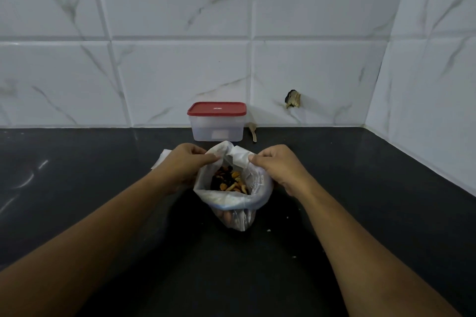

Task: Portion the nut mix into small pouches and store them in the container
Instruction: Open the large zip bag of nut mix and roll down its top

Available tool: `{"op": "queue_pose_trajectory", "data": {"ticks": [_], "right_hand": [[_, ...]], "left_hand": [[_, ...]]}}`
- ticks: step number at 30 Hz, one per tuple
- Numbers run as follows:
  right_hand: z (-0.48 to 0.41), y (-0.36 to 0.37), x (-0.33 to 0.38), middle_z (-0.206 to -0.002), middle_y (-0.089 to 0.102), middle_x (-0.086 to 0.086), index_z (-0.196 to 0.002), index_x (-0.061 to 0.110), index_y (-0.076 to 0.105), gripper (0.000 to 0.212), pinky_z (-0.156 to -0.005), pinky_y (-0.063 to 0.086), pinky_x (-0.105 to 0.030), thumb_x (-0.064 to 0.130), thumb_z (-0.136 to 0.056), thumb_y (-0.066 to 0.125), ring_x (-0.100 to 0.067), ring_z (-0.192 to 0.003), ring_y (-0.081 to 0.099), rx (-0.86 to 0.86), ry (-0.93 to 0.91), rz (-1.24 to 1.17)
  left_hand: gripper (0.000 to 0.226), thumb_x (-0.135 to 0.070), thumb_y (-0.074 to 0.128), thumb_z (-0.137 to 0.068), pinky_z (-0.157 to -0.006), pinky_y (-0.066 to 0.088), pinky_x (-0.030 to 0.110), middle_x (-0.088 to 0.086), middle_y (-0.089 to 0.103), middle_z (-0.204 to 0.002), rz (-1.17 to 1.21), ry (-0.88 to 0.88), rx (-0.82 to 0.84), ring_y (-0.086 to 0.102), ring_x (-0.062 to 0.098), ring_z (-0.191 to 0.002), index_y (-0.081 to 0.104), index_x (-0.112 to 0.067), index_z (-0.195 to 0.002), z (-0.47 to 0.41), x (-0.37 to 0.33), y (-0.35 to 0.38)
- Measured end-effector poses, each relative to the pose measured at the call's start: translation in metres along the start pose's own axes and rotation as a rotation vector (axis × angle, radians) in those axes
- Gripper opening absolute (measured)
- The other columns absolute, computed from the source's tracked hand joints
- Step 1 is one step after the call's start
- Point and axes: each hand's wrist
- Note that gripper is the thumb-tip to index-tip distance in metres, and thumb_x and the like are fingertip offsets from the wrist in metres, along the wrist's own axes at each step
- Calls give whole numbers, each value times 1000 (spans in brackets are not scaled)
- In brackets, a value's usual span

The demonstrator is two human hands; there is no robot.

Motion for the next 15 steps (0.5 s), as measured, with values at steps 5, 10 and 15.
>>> {"op": "queue_pose_trajectory", "data": {"ticks": [5,10,15], "right_hand": [[5,3,5,-76,73,-12,-92,-3,74,30,-63,55,-26,27,-97,72,-16,-64,67,26,63,-214],[-5,2,0,-96,77,-22,-99,0,76,25,-92,61,-46,25,-96,71,-32,-91,75,-7,255,-343],[-13,1,-6,-104,77,-22,-106,1,76,26,-97,58,-50,24,-96,70,-35,-100,74,-41,446,-456]], "left_hand": [[28,-26,67,-98,-74,57,38,22,74,-95,85,-49,7,68,28,-84,74,0,-102,5,-5,0],[27,-26,62,-101,-52,55,27,12,72,-81,433,-243,74,67,19,-63,69,-1,-108,-8,-10,8],[27,-29,49,-103,-39,39,21,-3,52,-64,721,-455,289,45,10,-45,61,-12,-85,-17,-8,8]]}}
Point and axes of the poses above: each hand's wrist, its own z-axis away from the middle knuckle, its own y-axis out of the palm, x = y × z
